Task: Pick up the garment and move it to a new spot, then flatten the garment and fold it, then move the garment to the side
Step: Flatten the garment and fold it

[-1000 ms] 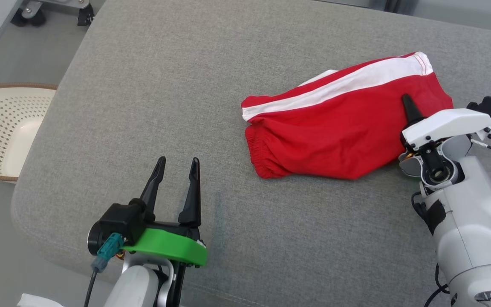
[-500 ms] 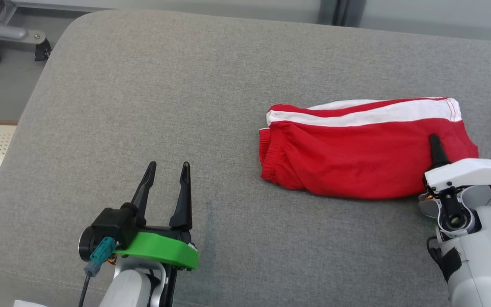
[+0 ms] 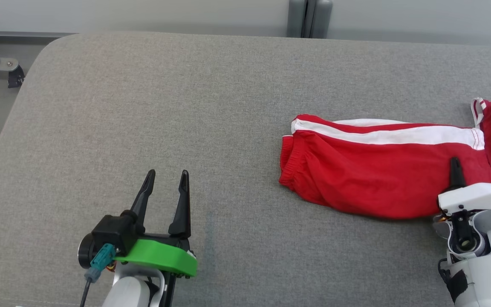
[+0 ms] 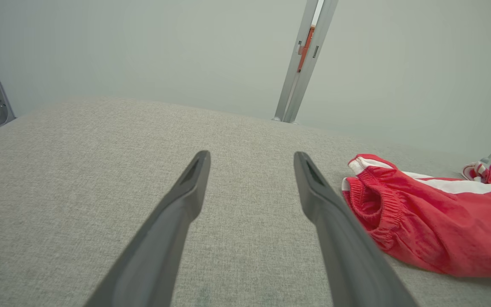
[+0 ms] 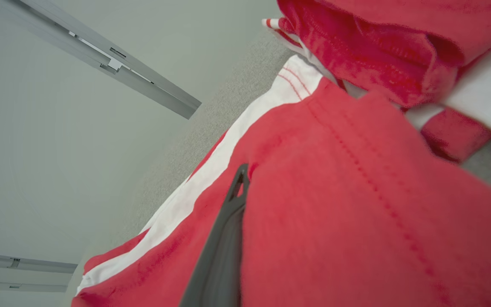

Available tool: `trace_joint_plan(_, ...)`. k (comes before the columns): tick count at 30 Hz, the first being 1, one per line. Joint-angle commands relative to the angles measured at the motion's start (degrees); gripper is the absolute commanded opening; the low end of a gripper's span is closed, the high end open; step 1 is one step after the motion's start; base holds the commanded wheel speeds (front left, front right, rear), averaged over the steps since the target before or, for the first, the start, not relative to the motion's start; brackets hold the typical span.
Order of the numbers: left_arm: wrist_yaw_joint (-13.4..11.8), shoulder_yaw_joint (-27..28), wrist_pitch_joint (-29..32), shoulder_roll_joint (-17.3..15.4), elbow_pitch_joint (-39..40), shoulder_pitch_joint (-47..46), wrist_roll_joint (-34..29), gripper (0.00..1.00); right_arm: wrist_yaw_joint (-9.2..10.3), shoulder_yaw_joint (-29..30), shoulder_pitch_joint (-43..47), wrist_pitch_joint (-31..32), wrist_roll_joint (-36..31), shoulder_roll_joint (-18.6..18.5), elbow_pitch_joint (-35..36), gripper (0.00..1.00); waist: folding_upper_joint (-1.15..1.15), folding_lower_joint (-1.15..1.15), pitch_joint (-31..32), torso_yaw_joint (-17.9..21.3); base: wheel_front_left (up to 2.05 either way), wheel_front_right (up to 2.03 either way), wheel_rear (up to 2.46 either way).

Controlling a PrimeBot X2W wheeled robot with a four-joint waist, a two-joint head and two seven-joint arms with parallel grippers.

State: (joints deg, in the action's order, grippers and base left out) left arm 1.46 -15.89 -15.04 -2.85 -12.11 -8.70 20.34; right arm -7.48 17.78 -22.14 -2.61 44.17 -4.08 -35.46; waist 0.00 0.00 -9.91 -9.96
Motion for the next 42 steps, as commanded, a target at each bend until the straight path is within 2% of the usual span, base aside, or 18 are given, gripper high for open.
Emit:
trace_joint_plan(1,0.1,-0.11,-0.16,-0.12,-0.19,-0.14,-0.48,1.0,-0.02,-0.63,-1.35,-0.69,-1.31,0.13,0.37,0.0,0.0,0.0,-0.02,-0.07,0.0,0.0,0.0)
trace_joint_plan(6,0.23,-0.74,-0.16,-0.13,-0.57,-0.66,-0.37,1.0,-0.02,-4.71,-3.15,-2.13,-4.27,0.56,2.78,0.0,0.0,0.0,0.37,-0.92,0.0,0.0,0.0)
trace_joint_plan(17,-0.09,-0.55,-0.15,-0.12,-1.27,1.15,0.34,1.0,-0.02,-22.76,0.0,-3.24,-4.96,0.81,11.14,0.0,0.0,0.0,2.18,-3.92,0.0,0.0,0.0)
trace_joint_plan(21,-0.22,-0.7,-0.15,-0.12,-1.2,1.29,0.58,1.0,-0.02,-27.19,0.91,-3.77,-5.5,0.13,10.62,0.0,0.0,0.0,2.47,-4.97,0.0,0.0,0.0)
trace_joint_plan(28,-0.35,-0.74,-0.15,-0.12,-1.08,1.59,0.77,1.0,-0.02,-31.2,-0.37,-4.55,-5.33,-0.13,7.66,0.0,0.0,0.0,2.27,-6.24,0.0,0.0,0.0)
trace_joint_plan(29,-0.36,-0.76,-0.16,-0.12,-1.07,1.59,0.79,1.0,-0.02,-32.4,-0.67,-4.63,-5.46,-0.12,7.62,0.47,0.0,0.0,2.19,-6.37,0.0,0.0,0.0)
trace_joint_plan(30,-0.39,-0.74,-0.16,-0.12,-1.05,1.63,0.82,1.0,-0.02,-33.31,-0.71,-4.87,-5.25,-0.06,7.68,1.0,0.0,0.0,2.12,-6.45,0.0,0.0,0.0)
trace_joint_plan(42,-0.43,-0.79,-0.15,-0.12,-1.34,1.28,1.12,1.0,-0.02,-44.95,-0.43,-2.37,-3.84,-0.27,4.54,1.0,0.0,0.0,2.01,-6.24,0.0,0.0,0.0)
